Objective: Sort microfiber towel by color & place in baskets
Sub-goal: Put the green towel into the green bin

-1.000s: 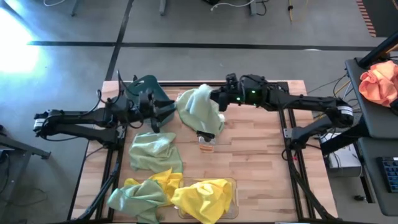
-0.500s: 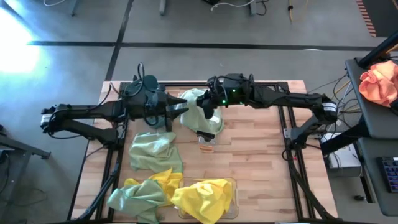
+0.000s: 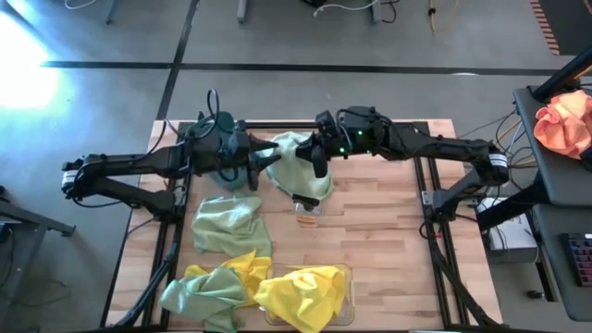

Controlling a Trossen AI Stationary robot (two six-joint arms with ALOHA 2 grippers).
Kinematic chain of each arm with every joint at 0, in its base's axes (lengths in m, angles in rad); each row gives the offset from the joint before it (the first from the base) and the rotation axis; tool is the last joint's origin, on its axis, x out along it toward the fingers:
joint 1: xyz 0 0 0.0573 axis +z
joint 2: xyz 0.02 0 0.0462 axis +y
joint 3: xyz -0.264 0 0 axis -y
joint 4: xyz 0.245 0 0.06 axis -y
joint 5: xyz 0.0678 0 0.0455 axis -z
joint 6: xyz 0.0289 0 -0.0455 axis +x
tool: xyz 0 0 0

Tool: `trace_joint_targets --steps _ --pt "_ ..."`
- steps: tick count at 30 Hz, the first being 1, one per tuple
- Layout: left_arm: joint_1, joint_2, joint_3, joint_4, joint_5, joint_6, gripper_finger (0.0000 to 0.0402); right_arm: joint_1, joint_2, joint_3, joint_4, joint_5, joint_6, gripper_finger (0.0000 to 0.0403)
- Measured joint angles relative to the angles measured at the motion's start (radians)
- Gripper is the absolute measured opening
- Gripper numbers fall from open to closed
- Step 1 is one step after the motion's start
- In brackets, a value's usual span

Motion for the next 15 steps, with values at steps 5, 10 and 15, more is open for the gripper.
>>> trace_joint_targets --steps 5,10,15 --pt "0.005 0.014 0.0 0.024 -0.001 0.0 0.0157 -0.001 0.001 0.0 0.001 -0.001 -0.002 0.0009" --pt "0.006 0.039 -0.001 0.062 -0.005 -0.01 0.0156 0.0 0.001 0.0 0.001 -0.002 -0.01 0.0009" --pt "0.006 0.068 -0.002 0.095 -0.004 -0.037 0.0149 -0.001 0.001 0.0 -0.002 -0.002 -0.014 0.0009"
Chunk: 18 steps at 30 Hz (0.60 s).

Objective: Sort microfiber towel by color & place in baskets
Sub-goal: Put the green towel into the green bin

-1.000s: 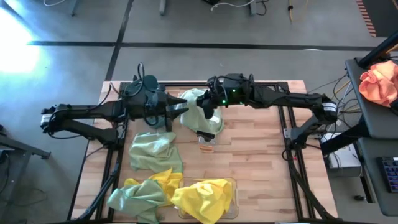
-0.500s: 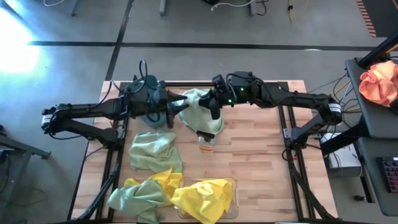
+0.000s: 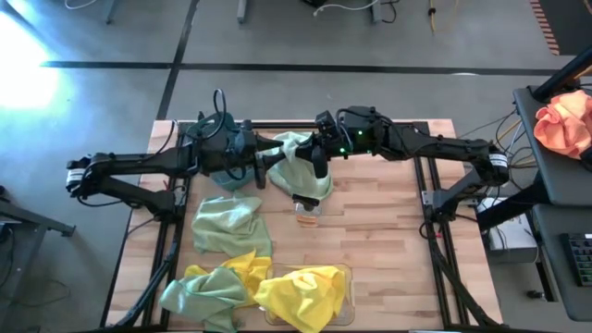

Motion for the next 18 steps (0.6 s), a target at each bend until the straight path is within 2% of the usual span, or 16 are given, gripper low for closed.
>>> trace_joint_targets --steps 5,12,18 --pt "0.0 0.016 0.0 0.004 0.001 -0.016 0.0106 -0.001 0.0 -0.001 -0.019 0.001 -0.008 0.0009" --pt "0.0 -0.009 0.0 0.004 0.0 -0.019 0.0011 -0.002 0.0 -0.001 -0.023 0.0 -0.024 0.0009" --pt "0.0 -0.031 0.001 0.004 0.0 -0.016 0.001 -0.002 0.0 -0.001 -0.023 0.005 -0.061 0.0009"
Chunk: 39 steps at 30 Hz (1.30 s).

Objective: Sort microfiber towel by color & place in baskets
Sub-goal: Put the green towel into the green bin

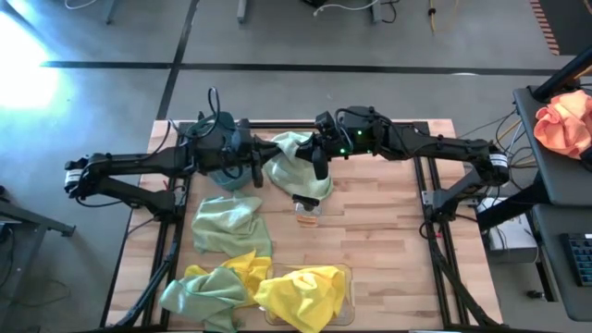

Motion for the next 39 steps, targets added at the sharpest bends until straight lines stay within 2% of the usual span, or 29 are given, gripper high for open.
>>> trace_joint_targets --steps 5,21,25,33,39 --pt "0.0 0.0 0.004 -0.004 0.0 0.0 0.0002 0.0 0.0 0.0 -0.008 0.029 -0.054 0.0027" --pt "0.0 0.0 0.005 -0.017 0.0 0.015 0.0 0.0 0.0 0.0 -0.046 0.03 -0.104 0.013" --pt "0.0 -0.001 0.005 -0.019 -0.005 0.027 0.0 0.0 -0.003 0.0 -0.12 0.03 -0.107 0.0138" --pt "0.0 -0.028 0.006 -0.082 -0.08 0.038 0.0 -0.021 -0.045 0.0 -0.293 0.042 -0.118 0.0132" --pt "0.0 -0.094 0.006 -0.174 -0.154 0.039 0.0 -0.027 -0.117 0.0 -0.368 0.191 -0.127 0.0125"
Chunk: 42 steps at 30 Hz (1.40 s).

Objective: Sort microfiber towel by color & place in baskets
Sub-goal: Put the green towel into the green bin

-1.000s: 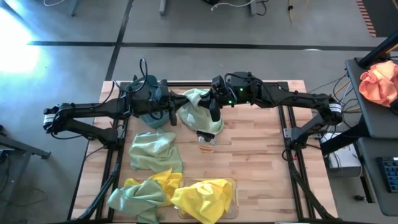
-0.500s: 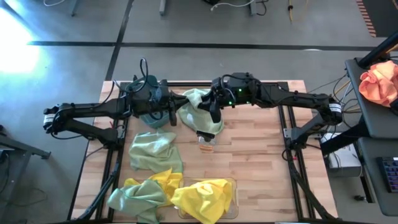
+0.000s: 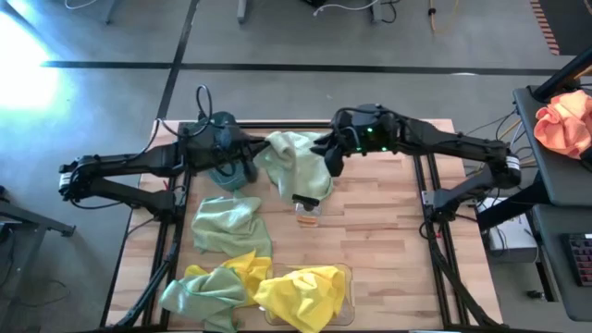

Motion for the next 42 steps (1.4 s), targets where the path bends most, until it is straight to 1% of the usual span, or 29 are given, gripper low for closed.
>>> trace_joint_targets --steps 4,9,12,18,20,23,26,29,32,34,39,42 --pt "0.0 -0.064 0.0 -0.064 -0.07 0.003 0.0 0.001 -0.048 0.0 -0.04 0.038 -0.004 0.0125" --pt "0.0 -0.158 0.0 -0.146 -0.184 0.022 0.0 0.001 -0.093 0.0 -0.076 0.08 -0.015 0.012" --pt "0.0 -0.216 0.0 -0.178 -0.251 0.04 0.0 0.001 -0.107 0.0 -0.083 0.087 -0.017 0.0116" --pt "0.001 -0.293 0.0 -0.245 -0.29 0.031 0.0 0.001 -0.107 0.0 -0.085 0.102 -0.027 0.0114" --pt "0.0 -0.309 0.0 -0.292 -0.346 0.021 0.0 0.001 -0.1 0.0 -0.09 0.102 -0.028 0.0113" --pt "0.0 -0.33 0.0 -0.385 -0.472 -0.008 0.0 0.001 -0.088 0.0 -0.115 0.102 -0.029 0.0111" --pt "0.0 -0.352 0.0 -0.471 -0.573 -0.051 0.0 0.001 -0.077 -0.002 -0.136 0.102 -0.029 0.0109" --pt "0.001 -0.367 0.0 -0.52 -0.629 -0.08 0.0 0.001 -0.067 -0.007 -0.138 0.103 -0.024 0.0111" --pt "0.001 -0.384 0.0 -0.547 -0.635 -0.092 0.0 0.001 -0.053 -0.008 -0.138 0.103 -0.022 0.0111" --pt "0.0 -0.393 0.0 -0.558 -0.661 -0.098 0.0 0.001 -0.047 -0.008 -0.137 0.103 -0.022 0.0108" --pt "0.0 -0.409 0.0 -0.628 -0.847 -0.155 0.0 0.001 -0.031 -0.009 -0.136 0.103 -0.003 0.0102" --pt "0.0 -0.422 0.0 -0.671 -0.889 -0.185 0.0 0.001 -0.026 -0.01 -0.137 0.103 0.01 0.01"
